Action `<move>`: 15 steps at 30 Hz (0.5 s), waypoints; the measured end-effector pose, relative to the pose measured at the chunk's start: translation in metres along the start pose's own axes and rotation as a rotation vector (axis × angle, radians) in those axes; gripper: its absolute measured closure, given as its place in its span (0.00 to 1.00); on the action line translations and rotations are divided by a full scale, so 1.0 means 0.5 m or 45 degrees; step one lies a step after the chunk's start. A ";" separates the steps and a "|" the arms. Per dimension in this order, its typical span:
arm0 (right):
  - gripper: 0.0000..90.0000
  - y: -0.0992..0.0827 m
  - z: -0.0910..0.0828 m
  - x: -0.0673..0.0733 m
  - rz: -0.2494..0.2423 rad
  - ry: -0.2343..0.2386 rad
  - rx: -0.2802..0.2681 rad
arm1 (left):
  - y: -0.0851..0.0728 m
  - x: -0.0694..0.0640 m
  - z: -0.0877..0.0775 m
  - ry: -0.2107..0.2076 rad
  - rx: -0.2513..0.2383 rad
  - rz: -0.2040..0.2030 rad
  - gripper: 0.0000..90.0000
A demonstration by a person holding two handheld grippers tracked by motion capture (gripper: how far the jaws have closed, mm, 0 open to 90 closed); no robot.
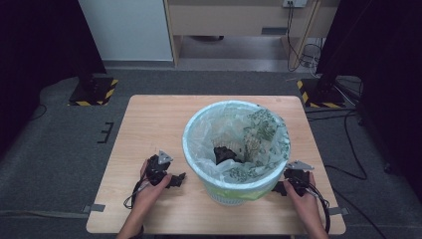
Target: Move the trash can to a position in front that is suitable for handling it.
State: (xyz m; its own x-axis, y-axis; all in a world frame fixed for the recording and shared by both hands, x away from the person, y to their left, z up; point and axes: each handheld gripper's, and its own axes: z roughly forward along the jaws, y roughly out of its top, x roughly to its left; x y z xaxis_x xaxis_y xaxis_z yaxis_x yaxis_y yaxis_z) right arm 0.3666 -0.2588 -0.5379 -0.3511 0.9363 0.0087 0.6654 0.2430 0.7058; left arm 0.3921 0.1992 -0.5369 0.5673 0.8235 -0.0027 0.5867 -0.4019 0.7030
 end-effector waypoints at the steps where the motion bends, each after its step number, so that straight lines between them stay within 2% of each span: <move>1: 0.01 0.000 0.000 0.000 0.001 -0.002 0.001 | 0.002 0.000 -0.001 0.000 0.012 0.007 0.00; 4: 0.01 0.000 0.000 0.000 0.003 -0.001 0.001 | 0.006 -0.005 -0.001 -0.036 0.037 0.034 0.00; 7: 0.03 0.000 -0.001 -0.002 -0.003 -0.005 -0.003 | 0.012 -0.011 -0.005 -0.071 0.020 0.043 0.04; 8: 0.05 0.000 -0.002 -0.002 0.004 -0.008 -0.001 | 0.015 -0.013 -0.008 -0.081 0.011 0.043 0.03; 10: 0.06 0.003 -0.007 -0.005 0.022 -0.012 0.008 | 0.020 -0.020 -0.014 -0.082 0.003 0.053 0.03; 13: 0.07 0.009 -0.021 -0.009 0.005 -0.009 -0.021 | 0.025 -0.031 -0.020 -0.095 0.014 0.084 0.03; 15: 0.07 0.011 -0.027 -0.009 0.016 0.009 -0.027 | 0.028 -0.037 -0.026 -0.100 0.020 0.087 0.03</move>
State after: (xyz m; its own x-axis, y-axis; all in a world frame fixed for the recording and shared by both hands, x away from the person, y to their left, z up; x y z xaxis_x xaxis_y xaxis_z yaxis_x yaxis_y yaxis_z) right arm 0.3632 -0.2652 -0.5244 -0.3473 0.9375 0.0229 0.6560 0.2254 0.7203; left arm 0.3826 0.1836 -0.5178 0.6493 0.7605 -0.0112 0.5537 -0.4626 0.6924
